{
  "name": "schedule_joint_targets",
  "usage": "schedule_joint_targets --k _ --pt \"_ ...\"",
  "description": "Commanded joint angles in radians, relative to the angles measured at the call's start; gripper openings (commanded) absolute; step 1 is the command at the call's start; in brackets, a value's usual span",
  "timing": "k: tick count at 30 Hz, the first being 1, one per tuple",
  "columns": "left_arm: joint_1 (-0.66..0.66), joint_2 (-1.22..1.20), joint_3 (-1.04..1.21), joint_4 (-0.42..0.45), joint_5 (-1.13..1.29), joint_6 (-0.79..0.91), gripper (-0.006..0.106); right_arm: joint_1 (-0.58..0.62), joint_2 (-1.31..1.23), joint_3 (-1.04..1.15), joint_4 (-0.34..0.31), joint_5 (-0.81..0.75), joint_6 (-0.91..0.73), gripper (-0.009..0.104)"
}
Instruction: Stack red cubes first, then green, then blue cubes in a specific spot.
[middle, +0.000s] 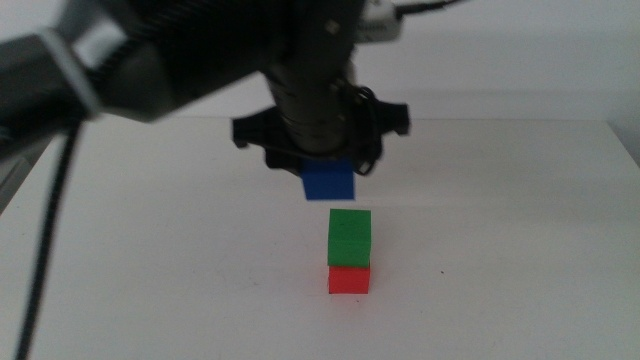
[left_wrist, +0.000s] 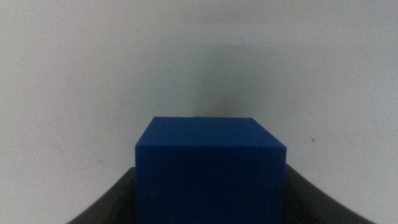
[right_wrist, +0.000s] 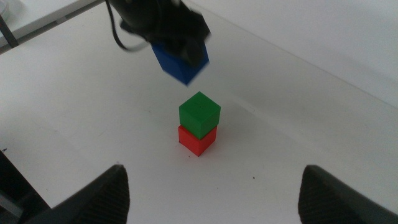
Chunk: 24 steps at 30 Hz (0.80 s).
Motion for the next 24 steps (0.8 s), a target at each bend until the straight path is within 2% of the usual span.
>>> schedule_joint_targets --k 1,7,24 --pt "-0.022 0.020 -0.019 -0.001 0.010 -0.026 -0.002 0.002 -0.004 0.002 -0.006 -0.009 -0.012 0.087" --pt "-0.024 0.060 -0.019 -0.044 0.010 0.013 -0.002 0.002 -0.004 0.002 -0.006 -0.009 -0.012 0.087" --pt "-0.007 0.123 -0.019 -0.081 -0.017 0.052 -0.002 0.002 -0.004 0.002 -0.006 -0.009 -0.012 0.087"
